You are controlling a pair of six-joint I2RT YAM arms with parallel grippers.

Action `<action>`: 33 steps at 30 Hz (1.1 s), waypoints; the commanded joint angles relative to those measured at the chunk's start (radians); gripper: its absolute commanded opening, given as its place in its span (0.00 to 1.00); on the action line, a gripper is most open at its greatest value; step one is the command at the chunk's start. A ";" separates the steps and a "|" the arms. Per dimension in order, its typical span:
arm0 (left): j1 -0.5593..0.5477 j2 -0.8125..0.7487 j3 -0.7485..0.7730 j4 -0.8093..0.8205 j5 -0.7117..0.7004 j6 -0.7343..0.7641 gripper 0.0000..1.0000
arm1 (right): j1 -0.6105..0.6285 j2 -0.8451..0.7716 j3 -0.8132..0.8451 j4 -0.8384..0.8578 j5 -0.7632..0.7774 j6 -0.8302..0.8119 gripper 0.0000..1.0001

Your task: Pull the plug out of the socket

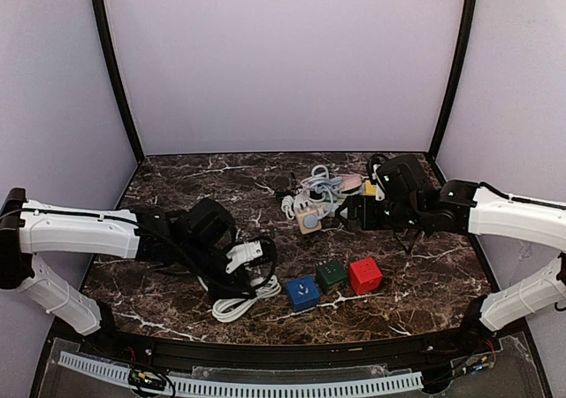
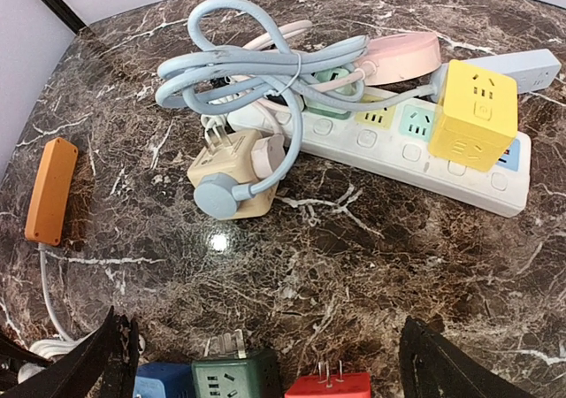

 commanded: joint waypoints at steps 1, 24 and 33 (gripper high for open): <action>-0.039 0.047 0.025 0.004 -0.010 -0.019 0.26 | -0.010 -0.004 -0.014 0.026 0.012 0.015 0.96; -0.037 -0.101 0.136 -0.004 -0.108 -0.068 0.99 | -0.012 0.031 0.037 0.023 -0.018 0.019 0.92; 0.226 -0.116 0.300 -0.068 -0.089 -0.055 0.99 | -0.012 0.126 0.058 0.105 -0.099 0.119 0.84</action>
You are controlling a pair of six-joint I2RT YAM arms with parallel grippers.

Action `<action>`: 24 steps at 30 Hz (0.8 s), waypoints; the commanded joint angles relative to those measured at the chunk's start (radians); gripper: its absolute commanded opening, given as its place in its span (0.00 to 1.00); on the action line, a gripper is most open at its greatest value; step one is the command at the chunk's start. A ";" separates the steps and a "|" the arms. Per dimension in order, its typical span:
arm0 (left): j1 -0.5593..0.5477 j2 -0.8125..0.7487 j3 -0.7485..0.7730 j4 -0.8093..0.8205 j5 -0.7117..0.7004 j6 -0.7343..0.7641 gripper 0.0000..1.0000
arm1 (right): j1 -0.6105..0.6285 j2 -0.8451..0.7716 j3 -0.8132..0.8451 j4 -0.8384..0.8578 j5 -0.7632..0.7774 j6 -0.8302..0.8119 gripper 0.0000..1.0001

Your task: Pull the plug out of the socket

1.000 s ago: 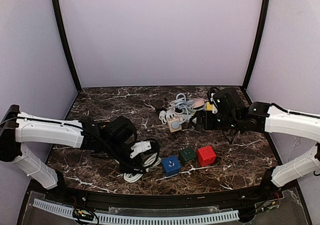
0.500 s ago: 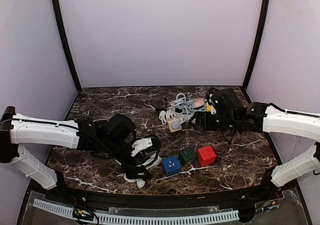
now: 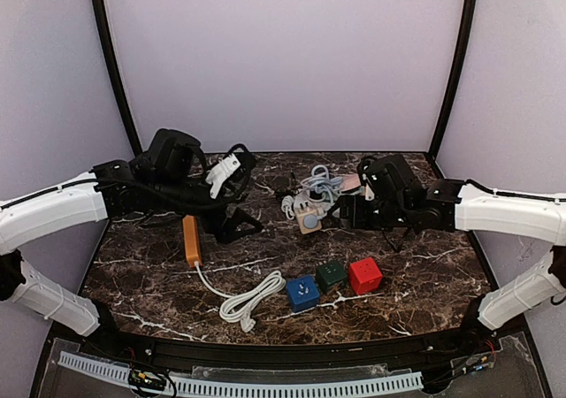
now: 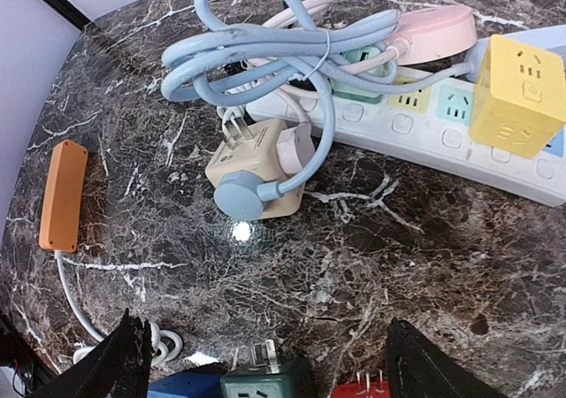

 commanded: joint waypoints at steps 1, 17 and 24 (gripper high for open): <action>0.103 -0.006 0.071 -0.059 -0.036 0.012 0.99 | -0.009 0.063 0.038 0.070 -0.048 0.076 0.84; 0.197 -0.093 -0.067 0.024 -0.210 0.086 0.99 | -0.006 0.337 0.143 0.185 -0.067 0.195 0.68; 0.197 -0.100 -0.074 0.026 -0.211 0.088 0.99 | -0.002 0.409 0.156 0.240 -0.025 0.236 0.57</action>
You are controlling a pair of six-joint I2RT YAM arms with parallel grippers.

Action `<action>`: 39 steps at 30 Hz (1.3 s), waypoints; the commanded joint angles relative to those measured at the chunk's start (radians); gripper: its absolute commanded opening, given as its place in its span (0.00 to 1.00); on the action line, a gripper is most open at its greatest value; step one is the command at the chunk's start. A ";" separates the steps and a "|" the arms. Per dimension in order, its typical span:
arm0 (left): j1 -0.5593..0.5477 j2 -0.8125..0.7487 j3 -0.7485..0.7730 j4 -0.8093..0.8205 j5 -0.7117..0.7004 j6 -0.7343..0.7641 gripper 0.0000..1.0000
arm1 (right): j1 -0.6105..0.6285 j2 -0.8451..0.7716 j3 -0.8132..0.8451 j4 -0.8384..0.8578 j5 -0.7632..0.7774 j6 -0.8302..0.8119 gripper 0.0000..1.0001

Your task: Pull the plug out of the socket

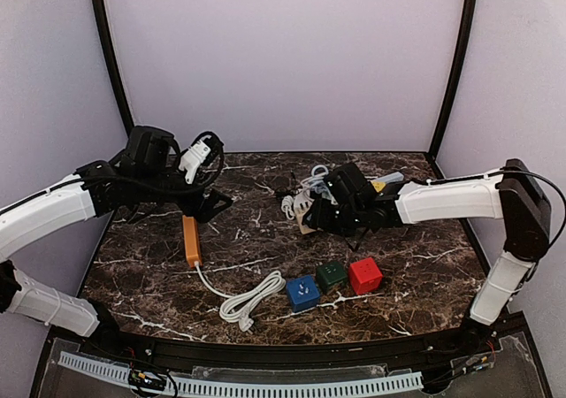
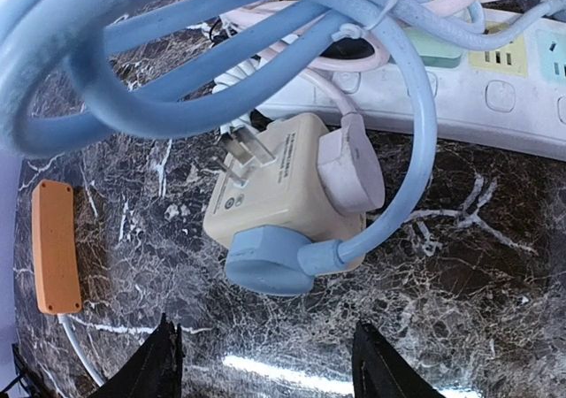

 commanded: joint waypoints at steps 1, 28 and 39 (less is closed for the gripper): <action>0.004 -0.021 -0.019 0.001 -0.017 0.017 0.99 | -0.001 0.029 0.011 0.071 0.053 0.043 0.56; 0.004 -0.012 -0.026 0.006 -0.004 0.019 0.99 | 0.000 0.184 0.084 0.135 0.116 0.104 0.48; 0.003 -0.016 -0.029 0.005 -0.011 0.022 0.99 | -0.002 0.197 0.088 0.120 0.145 0.142 0.27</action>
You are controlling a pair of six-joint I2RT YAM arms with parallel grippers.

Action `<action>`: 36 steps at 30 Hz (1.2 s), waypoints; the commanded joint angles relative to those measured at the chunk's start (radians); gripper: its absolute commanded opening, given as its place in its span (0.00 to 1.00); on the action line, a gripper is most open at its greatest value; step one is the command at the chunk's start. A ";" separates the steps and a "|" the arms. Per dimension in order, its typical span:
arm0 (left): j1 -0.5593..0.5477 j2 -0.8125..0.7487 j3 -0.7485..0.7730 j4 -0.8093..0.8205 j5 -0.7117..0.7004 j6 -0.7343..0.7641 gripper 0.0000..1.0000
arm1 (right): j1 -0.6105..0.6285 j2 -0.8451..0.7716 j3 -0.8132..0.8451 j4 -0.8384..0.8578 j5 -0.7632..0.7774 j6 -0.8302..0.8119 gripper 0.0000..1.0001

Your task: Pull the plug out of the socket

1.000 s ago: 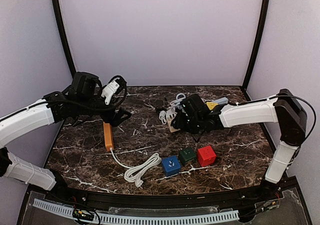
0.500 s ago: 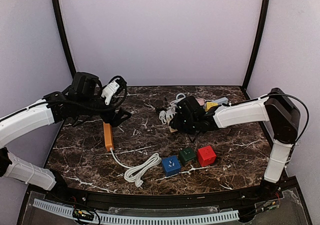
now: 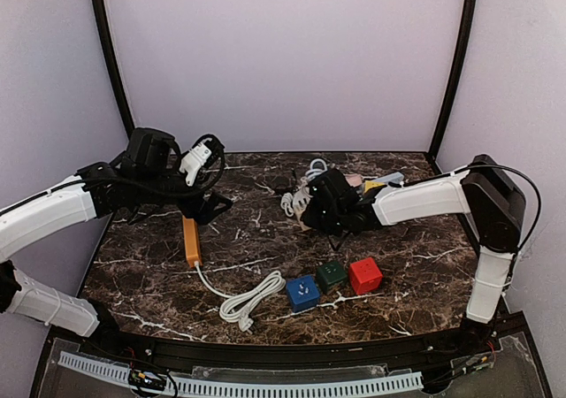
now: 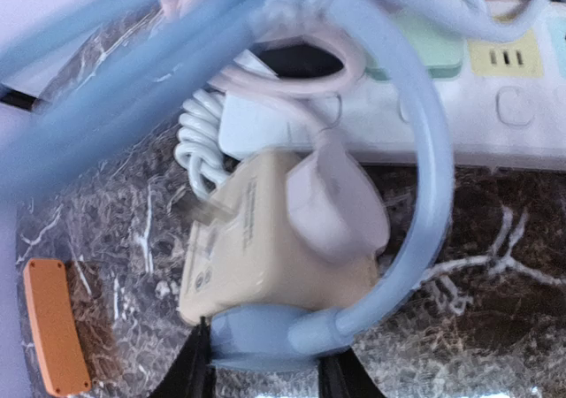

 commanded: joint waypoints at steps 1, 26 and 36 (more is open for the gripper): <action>0.004 -0.015 -0.017 -0.001 -0.008 0.012 0.99 | -0.002 0.015 0.009 0.008 0.030 0.000 0.24; 0.004 0.107 -0.023 0.093 0.310 -0.151 0.99 | 0.026 -0.207 -0.174 0.334 -0.604 -0.229 0.00; 0.005 0.188 -0.020 0.117 0.371 -0.207 1.00 | 0.088 -0.176 -0.114 0.335 -0.590 -0.250 0.00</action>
